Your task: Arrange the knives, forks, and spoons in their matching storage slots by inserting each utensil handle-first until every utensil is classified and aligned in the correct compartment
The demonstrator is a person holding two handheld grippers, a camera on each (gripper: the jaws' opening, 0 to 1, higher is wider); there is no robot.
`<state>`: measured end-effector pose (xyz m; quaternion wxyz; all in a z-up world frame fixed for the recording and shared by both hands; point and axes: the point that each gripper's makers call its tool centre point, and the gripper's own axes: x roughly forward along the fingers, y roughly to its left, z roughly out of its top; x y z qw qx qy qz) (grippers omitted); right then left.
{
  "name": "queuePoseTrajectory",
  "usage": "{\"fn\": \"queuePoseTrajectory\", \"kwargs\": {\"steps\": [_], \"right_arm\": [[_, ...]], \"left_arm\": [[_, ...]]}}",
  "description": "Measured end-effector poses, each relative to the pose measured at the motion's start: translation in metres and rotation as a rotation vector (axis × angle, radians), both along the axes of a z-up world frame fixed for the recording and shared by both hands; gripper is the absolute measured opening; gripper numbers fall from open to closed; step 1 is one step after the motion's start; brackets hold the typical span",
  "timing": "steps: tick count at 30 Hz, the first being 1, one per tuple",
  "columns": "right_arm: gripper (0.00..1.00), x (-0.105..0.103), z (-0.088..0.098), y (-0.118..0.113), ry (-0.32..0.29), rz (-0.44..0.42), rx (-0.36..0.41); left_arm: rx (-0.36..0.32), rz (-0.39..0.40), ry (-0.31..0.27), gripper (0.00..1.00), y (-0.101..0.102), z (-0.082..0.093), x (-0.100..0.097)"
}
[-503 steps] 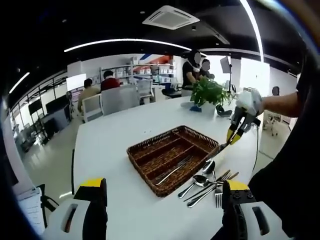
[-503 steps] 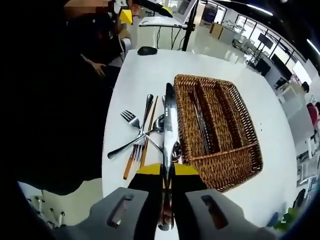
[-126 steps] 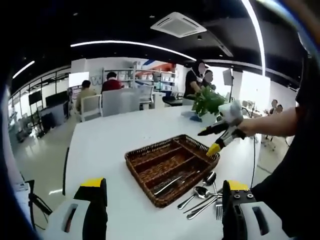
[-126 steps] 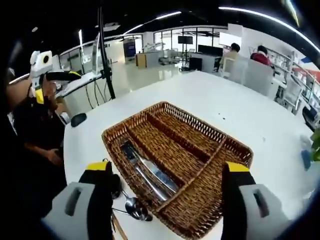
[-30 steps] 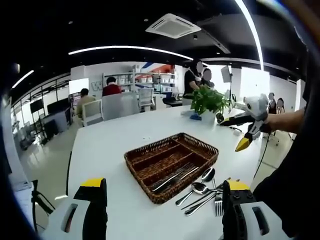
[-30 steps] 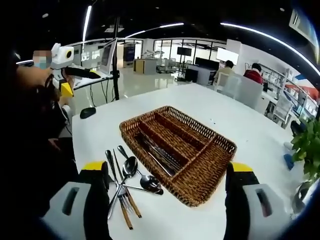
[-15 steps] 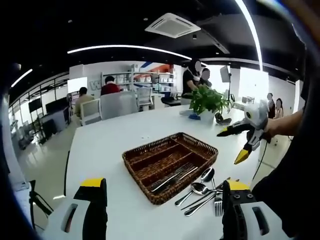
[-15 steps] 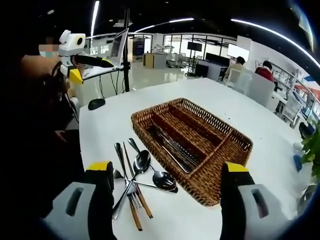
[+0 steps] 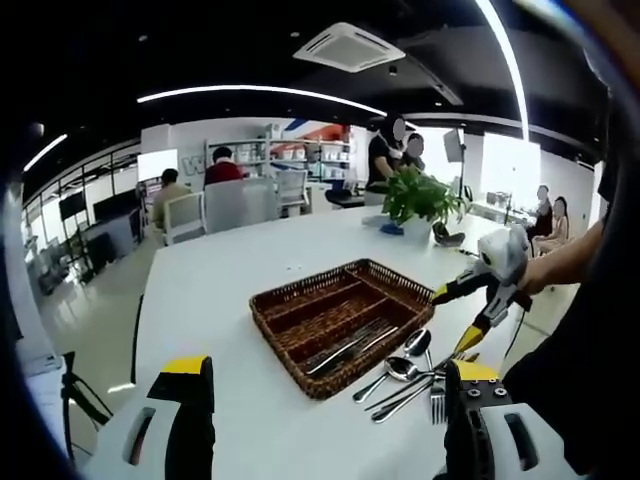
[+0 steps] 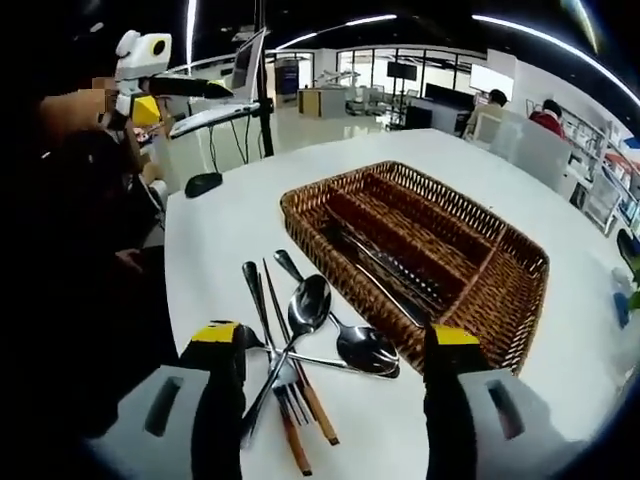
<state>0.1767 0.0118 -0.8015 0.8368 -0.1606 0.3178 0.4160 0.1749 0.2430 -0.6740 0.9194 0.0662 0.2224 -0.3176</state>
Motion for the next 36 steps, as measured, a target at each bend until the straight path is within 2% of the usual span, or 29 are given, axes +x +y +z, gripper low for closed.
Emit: {"fn": "queuePoseTrajectory", "kwargs": {"steps": [5, 14, 24, 34, 36], "right_arm": [[0.68, -0.003, -0.012, 0.008, 0.023, 0.022, -0.007], [0.52, -0.008, -0.039, 0.014, 0.088, 0.03, -0.032], [0.34, -0.007, -0.048, 0.02, 0.119, 0.033, -0.033], [0.26, -0.015, -0.062, 0.03, 0.148, 0.063, -0.051], [0.22, -0.014, -0.062, 0.029, 0.144, 0.056, -0.058]], "left_arm": [[0.003, 0.019, 0.007, 1.0, 0.008, -0.001, -0.002], [0.002, 0.033, 0.01, 1.0, 0.014, -0.001, 0.0], [0.004, 0.05, 0.017, 1.0, 0.022, -0.004, 0.002], [-0.001, 0.061, 0.024, 1.0, 0.026, -0.005, 0.001], [-0.004, 0.061, 0.024, 1.0, 0.027, -0.006, 0.001]]}}
